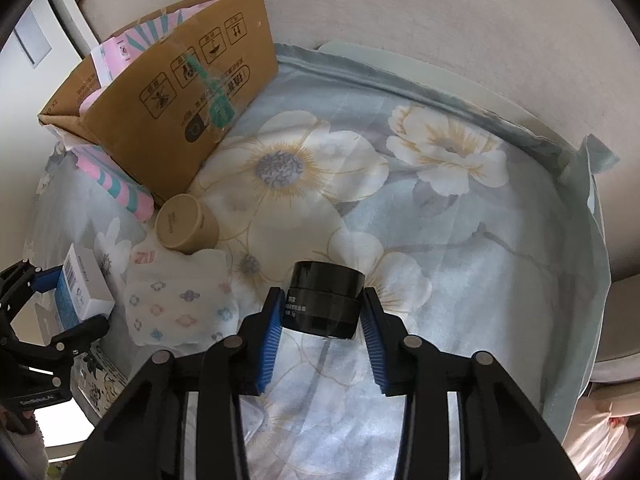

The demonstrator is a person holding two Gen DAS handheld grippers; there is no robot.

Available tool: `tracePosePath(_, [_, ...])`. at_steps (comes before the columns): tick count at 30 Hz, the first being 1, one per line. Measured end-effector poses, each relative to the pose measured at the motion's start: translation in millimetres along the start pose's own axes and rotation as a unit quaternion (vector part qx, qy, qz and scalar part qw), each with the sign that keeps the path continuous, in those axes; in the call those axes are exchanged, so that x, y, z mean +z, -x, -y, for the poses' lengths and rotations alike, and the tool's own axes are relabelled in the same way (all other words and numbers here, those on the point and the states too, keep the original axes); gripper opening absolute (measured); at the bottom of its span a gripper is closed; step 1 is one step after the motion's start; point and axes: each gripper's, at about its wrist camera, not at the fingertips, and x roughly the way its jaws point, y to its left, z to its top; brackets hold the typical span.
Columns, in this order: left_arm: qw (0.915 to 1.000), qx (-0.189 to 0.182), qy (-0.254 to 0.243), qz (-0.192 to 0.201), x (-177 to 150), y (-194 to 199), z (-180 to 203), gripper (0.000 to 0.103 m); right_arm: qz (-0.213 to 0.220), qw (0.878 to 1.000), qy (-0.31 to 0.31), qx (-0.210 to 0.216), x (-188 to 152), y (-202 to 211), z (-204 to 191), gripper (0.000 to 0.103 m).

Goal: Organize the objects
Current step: 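Grasp the SUPER DEER box with the left tool while the right tool grasps the black jar, then carry the SUPER DEER box and black jar into the cardboard box and release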

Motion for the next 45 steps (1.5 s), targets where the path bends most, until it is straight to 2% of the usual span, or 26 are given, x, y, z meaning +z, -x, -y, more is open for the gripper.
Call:
tracePosePath(8, [0.9997, -0.014, 0.020, 0.010, 5, 19, -8, 0.067, 0.013, 1.000, -0.010, 0.008, 1, 17, 4, 0.034])
tracePosePath(15, [0.9987, -0.023, 0.021, 0.040, 21, 55, -13, 0.067, 0.036, 0.999, -0.019, 0.013, 14, 43, -7, 0.034])
tracePosePath(19, [0.9979, -0.028, 0.020, 0.055, 38, 71, -13, 0.067, 0.049, 0.998, -0.021, 0.016, 26, 60, -23, 0.034])
tracePosePath(29, [0.9952, -0.037, 0.007, 0.090, 76, 113, -33, 0.067, 0.083, 0.996, -0.029, 0.015, 51, 100, -34, 0.034])
tracePosePath(35, [0.9936, -0.027, -0.009, 0.109, 105, 136, -53, 0.067, 0.107, 0.994, -0.032, 0.012, 77, 123, -49, 0.034])
tracePosePath(45, [0.9918, -0.020, -0.034, 0.122, 157, 150, -92, 0.067, 0.126, 0.991, -0.036, 0.012, 120, 134, -86, 0.034])
